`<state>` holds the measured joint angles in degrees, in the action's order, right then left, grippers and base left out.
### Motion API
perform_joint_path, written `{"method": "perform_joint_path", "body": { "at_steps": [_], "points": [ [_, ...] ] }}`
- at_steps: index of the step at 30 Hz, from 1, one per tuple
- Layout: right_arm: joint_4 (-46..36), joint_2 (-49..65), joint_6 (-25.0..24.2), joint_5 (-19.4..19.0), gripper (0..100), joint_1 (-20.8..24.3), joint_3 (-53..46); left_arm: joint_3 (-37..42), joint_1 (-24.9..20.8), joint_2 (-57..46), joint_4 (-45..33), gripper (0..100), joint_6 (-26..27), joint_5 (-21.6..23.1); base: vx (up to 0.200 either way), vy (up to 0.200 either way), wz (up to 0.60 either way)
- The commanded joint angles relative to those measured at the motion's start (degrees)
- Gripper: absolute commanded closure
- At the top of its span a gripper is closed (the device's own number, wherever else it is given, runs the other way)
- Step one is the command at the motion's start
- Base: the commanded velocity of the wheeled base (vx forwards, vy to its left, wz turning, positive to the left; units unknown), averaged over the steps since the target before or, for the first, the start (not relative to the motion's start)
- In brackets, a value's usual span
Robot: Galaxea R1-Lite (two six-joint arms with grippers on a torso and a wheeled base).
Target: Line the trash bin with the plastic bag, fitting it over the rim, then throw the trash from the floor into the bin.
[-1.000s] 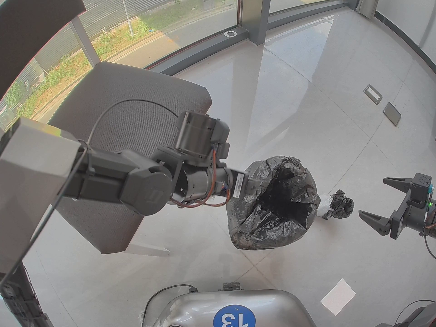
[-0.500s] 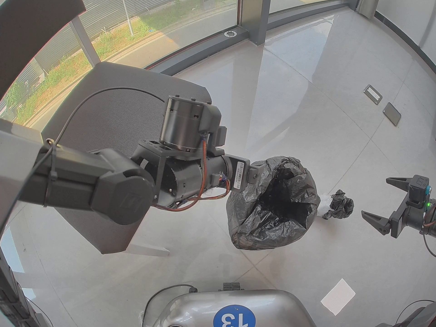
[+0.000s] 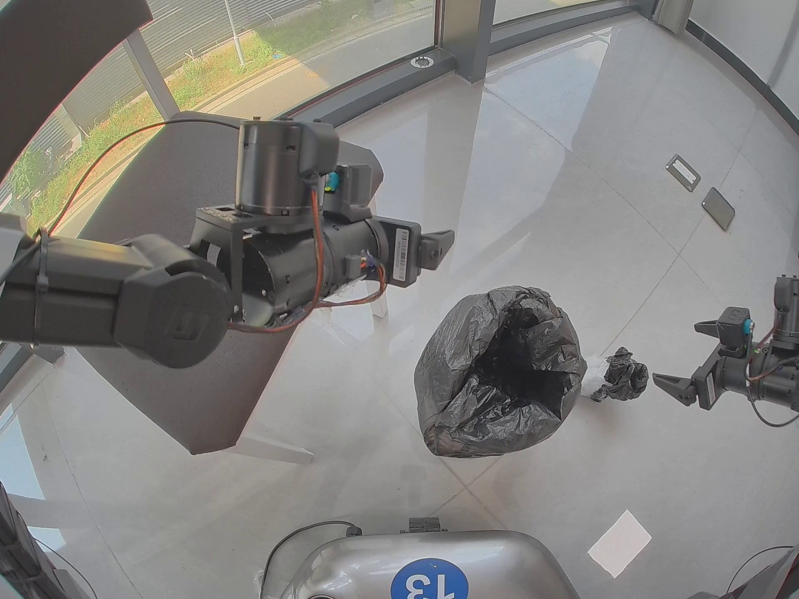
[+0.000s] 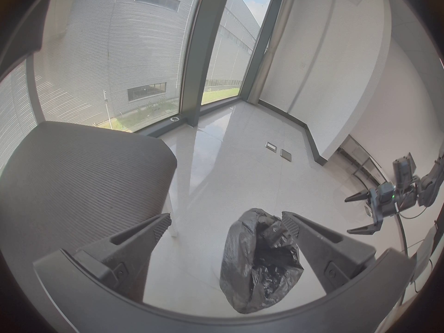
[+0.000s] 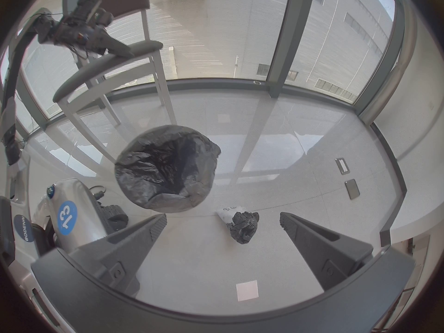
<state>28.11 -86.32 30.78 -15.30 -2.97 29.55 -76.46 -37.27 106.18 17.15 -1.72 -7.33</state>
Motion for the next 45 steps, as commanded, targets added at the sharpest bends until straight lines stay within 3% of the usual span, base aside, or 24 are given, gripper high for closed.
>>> {"method": "perform_joint_path", "body": {
  "at_steps": [1, 10, 22, 31, 45],
  "points": [
    [0.45, -16.25, 0.77, -0.08, 0, -3.35, 9.03, -3.52, 1.93, -0.27, 0.69, 0, 0.22, -0.5, 0.0, 0.0, 0.0],
    [-0.78, -30.84, 1.65, 0.09, 0, -3.35, 22.66, -5.63, 1.85, -1.33, 0.43, 0, 0.05, -0.5, 0.0, 0.0, 0.0],
    [-1.57, -39.98, 2.62, 0.8, 0, -6.17, 28.81, -4.05, -2.28, 0.17, 0.95, 0, -1.8, 0.12, 0.0, 0.0, 0.0],
    [-7.46, -45.51, 3.5, 1.15, 0, -6.25, 37.77, -6.07, -3.43, 0.17, 0.95, 0, -1.8, 0.21, 0.0, 0.0, 0.0],
    [-8.6, -52.46, 3.5, 2.03, 0, -6.08, 43.31, -5.81, -3.34, 1.05, 1.13, 0, -2.68, 0.03, 0.0, 0.0, 0.0]
  ]
}}
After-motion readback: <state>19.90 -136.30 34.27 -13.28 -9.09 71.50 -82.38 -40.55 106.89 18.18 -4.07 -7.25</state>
